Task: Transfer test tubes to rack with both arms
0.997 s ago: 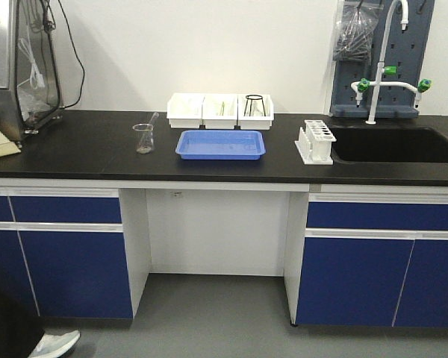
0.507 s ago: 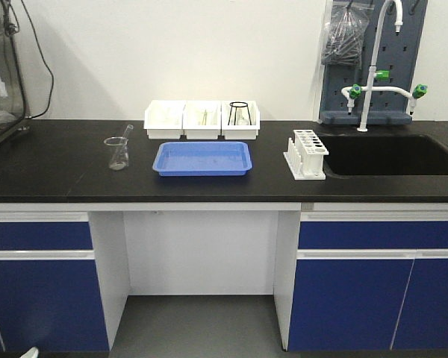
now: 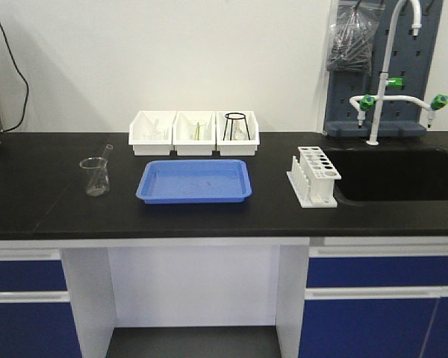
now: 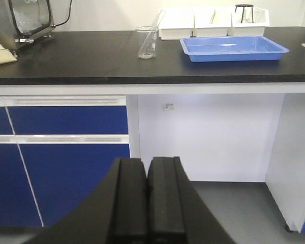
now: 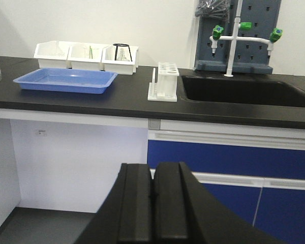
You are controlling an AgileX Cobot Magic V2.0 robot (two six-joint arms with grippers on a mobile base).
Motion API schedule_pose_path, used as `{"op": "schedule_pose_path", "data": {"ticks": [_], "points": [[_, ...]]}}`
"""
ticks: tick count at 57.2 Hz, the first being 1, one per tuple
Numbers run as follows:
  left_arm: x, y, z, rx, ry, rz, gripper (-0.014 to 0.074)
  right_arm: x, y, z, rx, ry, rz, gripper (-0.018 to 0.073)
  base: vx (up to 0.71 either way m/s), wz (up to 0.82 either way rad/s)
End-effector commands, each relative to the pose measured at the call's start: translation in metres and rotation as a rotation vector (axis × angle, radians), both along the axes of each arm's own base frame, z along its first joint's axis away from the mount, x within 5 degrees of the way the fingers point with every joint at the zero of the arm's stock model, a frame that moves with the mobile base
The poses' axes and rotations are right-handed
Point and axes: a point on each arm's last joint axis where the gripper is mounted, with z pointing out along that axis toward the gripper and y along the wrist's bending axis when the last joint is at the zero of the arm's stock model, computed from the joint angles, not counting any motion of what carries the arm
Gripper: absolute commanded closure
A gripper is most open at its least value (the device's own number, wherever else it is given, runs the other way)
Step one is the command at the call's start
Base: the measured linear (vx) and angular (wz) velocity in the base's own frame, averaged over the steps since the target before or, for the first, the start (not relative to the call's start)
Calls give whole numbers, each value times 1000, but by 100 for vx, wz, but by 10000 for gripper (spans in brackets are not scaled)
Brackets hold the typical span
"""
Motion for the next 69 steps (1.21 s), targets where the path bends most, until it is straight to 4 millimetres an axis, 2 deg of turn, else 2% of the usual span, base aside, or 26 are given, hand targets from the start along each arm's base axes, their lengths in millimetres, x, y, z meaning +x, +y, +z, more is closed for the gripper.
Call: {"op": "schedule_pose_path", "data": {"ticks": [1, 69], "points": [[-1, 0, 18, -6, -125, -3, 601, 0, 0, 3, -2, -72, -8, 568, 41, 5], [-1, 0, 18, -6, -125, -3, 601, 0, 0, 3, -2, -72, -8, 568, 41, 1]]}}
